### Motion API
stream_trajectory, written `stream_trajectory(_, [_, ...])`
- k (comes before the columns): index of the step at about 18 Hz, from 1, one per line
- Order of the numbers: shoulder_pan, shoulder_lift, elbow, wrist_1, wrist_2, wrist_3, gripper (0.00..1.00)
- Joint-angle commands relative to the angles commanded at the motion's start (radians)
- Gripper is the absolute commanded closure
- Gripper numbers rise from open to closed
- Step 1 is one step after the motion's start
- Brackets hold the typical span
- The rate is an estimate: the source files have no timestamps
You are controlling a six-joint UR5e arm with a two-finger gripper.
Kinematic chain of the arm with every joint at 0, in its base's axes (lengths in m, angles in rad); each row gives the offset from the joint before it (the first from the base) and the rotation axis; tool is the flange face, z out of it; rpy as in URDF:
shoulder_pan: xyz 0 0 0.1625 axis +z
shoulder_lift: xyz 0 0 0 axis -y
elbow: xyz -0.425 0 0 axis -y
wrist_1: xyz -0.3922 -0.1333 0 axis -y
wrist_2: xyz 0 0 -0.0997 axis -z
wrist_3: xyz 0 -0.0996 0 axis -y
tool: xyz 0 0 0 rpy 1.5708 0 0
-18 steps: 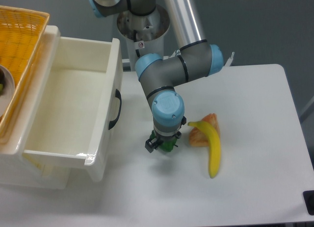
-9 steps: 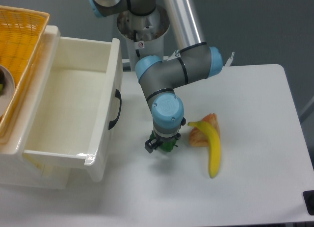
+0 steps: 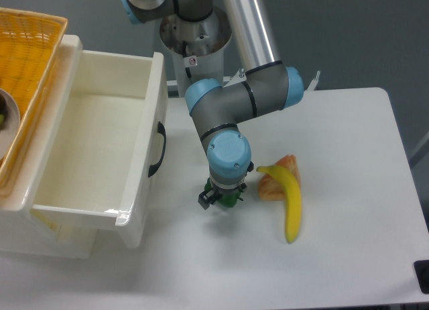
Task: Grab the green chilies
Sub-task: 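Close the gripper around the green bell pepper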
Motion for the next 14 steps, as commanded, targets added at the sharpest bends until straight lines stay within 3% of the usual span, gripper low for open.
stream_trajectory(7, [-0.002,-0.017,0.002,0.02,0.002,0.0,0.01])
stream_trajectory(14, [-0.003,-0.017,0.012,0.021,0.0,0.002,0.2])
